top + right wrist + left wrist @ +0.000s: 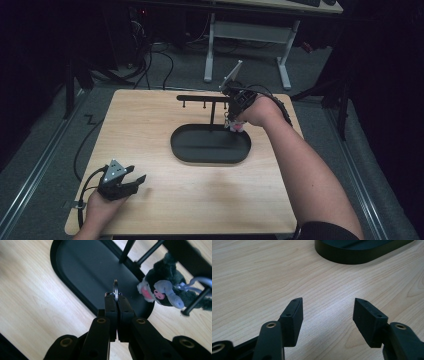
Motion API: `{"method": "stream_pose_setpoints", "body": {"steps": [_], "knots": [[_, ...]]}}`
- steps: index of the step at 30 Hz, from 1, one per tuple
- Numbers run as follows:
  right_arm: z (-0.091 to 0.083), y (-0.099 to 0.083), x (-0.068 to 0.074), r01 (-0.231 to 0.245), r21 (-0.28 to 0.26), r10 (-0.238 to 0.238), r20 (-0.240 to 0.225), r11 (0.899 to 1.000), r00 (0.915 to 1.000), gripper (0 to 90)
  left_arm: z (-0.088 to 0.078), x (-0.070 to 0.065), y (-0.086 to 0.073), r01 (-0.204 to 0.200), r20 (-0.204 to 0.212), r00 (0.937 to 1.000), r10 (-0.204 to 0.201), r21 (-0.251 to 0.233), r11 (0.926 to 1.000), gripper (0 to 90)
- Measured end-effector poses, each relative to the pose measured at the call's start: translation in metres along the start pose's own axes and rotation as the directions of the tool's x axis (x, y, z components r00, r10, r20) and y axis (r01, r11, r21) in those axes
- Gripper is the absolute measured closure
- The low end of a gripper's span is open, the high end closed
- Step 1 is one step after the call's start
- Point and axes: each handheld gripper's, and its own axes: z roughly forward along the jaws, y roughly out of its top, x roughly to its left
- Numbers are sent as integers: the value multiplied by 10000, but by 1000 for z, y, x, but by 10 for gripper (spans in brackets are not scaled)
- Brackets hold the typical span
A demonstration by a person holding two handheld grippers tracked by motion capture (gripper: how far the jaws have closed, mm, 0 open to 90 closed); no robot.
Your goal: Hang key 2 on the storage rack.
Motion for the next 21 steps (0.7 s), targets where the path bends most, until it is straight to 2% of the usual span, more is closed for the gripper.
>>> {"method": "stream_pose_setpoints", "body": {"steps": [9,11,12,16,21], "knots": [[8,14,-11,-6,-172,8,61,9999,10000,893,0,0,0,10,28,10000,-11,45,10000,419],[9,16,-12,-273,-202,273,-4,9994,9996,892,0,0,0,-21,85,10000,20,109,9999,419],[10,17,-15,-154,-248,154,-11,9996,9999,892,0,0,0,-26,90,10000,25,116,9999,419],[14,19,-20,-182,-223,183,39,9996,9998,892,1,0,-1,0,61,10000,0,89,10000,419],[20,18,-28,-419,-339,421,49,9985,9991,880,1,0,-1,34,77,10000,-35,96,9999,419]]}}
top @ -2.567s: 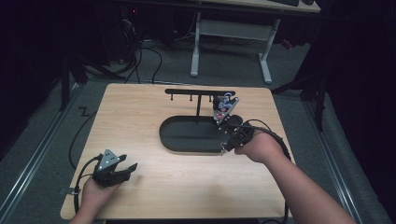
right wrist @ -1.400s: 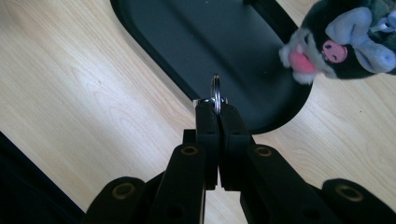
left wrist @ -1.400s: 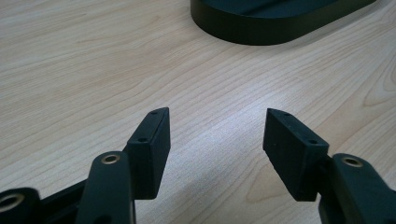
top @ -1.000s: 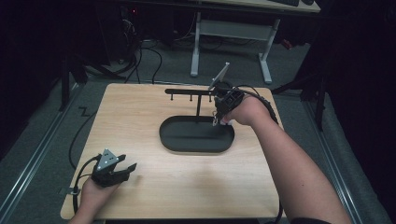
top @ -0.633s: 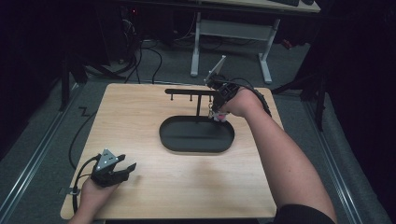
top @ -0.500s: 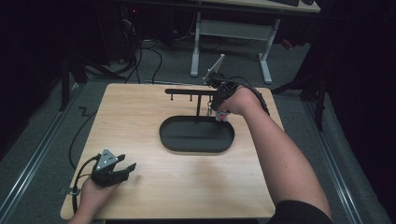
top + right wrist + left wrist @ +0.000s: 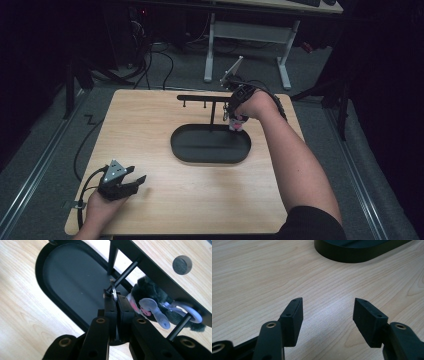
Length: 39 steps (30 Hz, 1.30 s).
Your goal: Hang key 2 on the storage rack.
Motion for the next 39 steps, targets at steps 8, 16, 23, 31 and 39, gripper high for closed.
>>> {"method": "stream_pose_setpoints", "body": {"steps": [8,16,23,31,39], "knots": [[10,-2,-2,-206,60,204,296,9998,9994,691,1,0,0,-31,24,10000,31,-7,10000,419],[13,-17,-1,-667,-216,669,79,9975,9977,467,1,0,0,-144,47,9999,143,114,9998,418],[17,-44,4,-816,-742,811,-98,9939,9967,384,3,-3,1,-228,54,9997,227,96,9997,414],[22,-81,7,-1189,-1582,1168,-230,9802,9929,370,4,-7,1,-440,172,9989,437,175,9989,405],[34,-122,5,-1550,-2005,1517,-317,9674,9879,360,7,-10,0,-560,351,9979,550,291,9980,402]]}}
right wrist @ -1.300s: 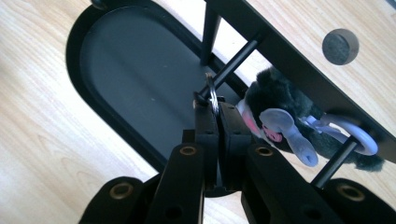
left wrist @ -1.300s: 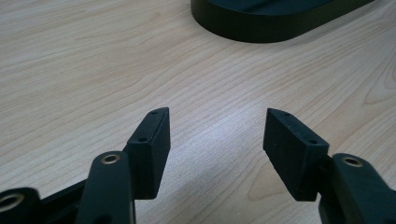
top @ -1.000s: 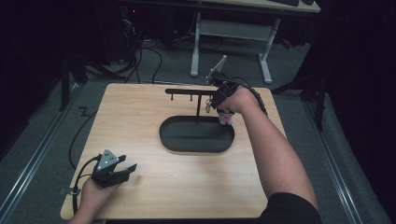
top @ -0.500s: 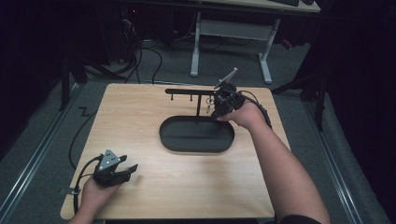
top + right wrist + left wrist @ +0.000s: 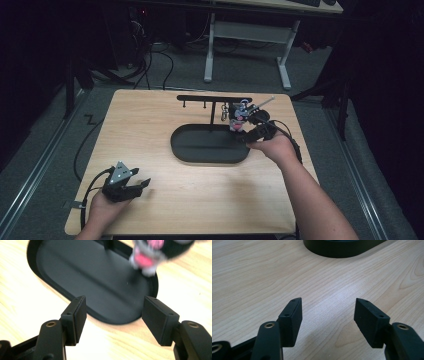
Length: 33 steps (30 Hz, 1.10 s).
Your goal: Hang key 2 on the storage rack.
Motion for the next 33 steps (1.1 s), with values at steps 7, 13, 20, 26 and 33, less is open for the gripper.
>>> {"method": "stream_pose_setpoints", "body": {"steps": [7,13,20,26,33], "knots": [[8,-41,1,-35,-496,45,201,9988,9998,349,0,-4,0,-125,109,9999,124,60,9999,401],[16,-79,12,92,-1195,-28,539,9928,9985,353,2,-7,1,-214,214,9995,211,127,9997,398],[28,-126,26,-15,-2428,134,473,9701,9988,377,3,-10,1,-332,294,9990,326,180,9993,396],[42,-173,29,-779,-3722,1005,418,9249,9941,309,3,-12,0,-265,465,9986,256,199,9995,390],[30,-204,24,-1052,-4919,1625,751,8642,9838,251,7,-17,2,-213,579,9981,197,271,9994,387]]}}
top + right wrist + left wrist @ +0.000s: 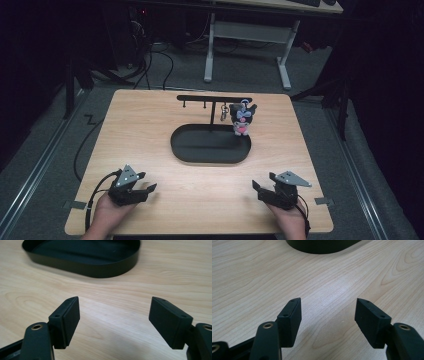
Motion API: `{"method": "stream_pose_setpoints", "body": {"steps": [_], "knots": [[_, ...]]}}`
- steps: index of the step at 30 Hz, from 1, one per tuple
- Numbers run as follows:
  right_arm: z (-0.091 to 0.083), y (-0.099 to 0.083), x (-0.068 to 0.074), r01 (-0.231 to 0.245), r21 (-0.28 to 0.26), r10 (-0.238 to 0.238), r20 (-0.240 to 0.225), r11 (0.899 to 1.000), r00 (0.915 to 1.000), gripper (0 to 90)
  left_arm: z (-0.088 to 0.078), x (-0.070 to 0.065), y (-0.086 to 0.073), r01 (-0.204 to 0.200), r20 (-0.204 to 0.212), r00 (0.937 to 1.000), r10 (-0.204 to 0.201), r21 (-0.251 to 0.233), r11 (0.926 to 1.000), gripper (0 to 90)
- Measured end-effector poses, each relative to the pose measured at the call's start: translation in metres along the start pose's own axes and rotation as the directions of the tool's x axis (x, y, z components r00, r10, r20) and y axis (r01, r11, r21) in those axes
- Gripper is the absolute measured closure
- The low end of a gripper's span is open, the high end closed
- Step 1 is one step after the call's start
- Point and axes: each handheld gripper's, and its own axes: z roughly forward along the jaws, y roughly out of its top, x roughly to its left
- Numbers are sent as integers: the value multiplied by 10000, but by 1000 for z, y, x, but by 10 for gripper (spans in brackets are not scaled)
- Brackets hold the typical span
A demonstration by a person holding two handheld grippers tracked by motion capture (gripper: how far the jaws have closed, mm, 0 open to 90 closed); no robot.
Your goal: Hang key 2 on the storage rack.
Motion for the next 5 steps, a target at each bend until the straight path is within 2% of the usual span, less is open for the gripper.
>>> {"method": "stream_pose_setpoints", "body": {"steps": [1,5], "knots": [[-1,-2,-3,-89,-69,89,47,9999,9999,250,1,-1,0,-32,-25,10000,32,33,10000,386],[4,-5,-7,-511,40,512,-368,9987,9980,222,1,-4,1,0,-51,10000,1,42,10000,378]]}}
